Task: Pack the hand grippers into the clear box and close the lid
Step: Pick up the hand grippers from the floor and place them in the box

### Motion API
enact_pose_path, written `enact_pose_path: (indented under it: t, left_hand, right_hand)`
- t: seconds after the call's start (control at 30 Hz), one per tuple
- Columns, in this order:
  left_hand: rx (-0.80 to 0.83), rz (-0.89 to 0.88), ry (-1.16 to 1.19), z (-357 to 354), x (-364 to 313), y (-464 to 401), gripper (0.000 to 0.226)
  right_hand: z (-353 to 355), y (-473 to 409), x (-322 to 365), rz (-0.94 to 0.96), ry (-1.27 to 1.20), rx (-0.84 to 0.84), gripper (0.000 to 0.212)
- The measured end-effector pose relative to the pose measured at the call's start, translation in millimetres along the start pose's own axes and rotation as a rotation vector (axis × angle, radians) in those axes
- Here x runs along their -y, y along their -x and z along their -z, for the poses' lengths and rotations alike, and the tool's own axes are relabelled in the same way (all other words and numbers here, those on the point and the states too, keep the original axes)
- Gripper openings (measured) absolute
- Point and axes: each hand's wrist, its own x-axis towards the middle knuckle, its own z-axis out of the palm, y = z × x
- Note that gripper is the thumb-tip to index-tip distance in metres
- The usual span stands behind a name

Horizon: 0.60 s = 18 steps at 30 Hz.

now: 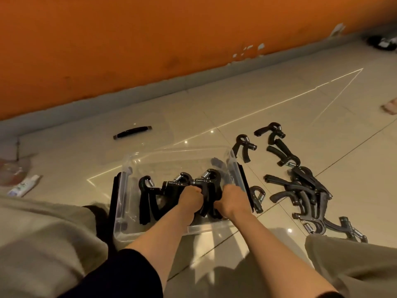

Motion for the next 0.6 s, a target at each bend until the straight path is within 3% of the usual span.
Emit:
enact_pose_path:
  t: [0.23,0.33,0.6]
  left_hand:
    - [0.039,0.075,0.081,-11.2,3.8,-20.1,0.031]
    - [0.064,0.092,0.053,-13.4,5.3,-24.6,0.045]
    - [0.113,0.089,0.030,-12.0,5.5,-32.3,0.050]
  right_hand:
    - [-11.2,-17.2,8.2,-0.060,0.112,-0.029,0.019]
    - [-18.1,-20.7,8.8,-0.075,0.159,-0.027,0.021]
    - [-18.9,-24.2,7.2,-0.081,0.074,-0.043,0.016]
